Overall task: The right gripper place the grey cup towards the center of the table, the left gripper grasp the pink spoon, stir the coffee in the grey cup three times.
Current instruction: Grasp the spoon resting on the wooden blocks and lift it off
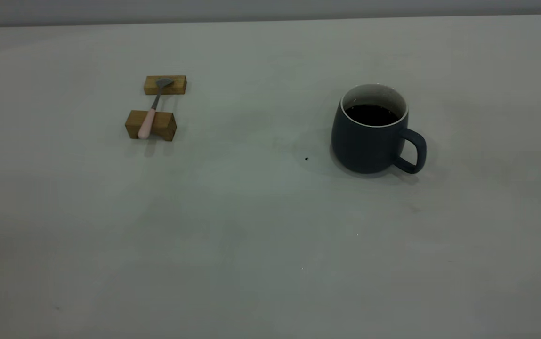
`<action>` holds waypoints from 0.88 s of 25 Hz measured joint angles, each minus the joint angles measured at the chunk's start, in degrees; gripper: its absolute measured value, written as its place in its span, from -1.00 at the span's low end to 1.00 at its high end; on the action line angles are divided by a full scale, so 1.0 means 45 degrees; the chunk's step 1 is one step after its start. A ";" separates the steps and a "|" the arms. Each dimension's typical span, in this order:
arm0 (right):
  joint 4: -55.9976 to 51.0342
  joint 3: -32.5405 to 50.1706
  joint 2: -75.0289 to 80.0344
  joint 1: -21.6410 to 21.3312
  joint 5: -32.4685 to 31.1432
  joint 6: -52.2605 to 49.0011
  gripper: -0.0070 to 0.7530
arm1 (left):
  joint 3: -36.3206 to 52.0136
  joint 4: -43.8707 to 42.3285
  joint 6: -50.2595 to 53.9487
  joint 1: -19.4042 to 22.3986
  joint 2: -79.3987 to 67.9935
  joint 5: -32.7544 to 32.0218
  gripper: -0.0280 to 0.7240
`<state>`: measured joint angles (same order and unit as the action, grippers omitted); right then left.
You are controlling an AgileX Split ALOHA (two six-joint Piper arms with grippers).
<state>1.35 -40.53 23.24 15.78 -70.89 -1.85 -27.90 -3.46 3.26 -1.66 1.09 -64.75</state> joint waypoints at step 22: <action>-0.0299 0.2248 -0.4928 -0.3400 0.0957 0.0560 0.82 | 0.0000 0.0000 0.0000 0.0000 0.0000 0.0000 0.09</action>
<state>0.00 -30.41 1.06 0.48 -66.58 0.67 -27.90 -3.46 3.26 -1.66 1.09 -64.75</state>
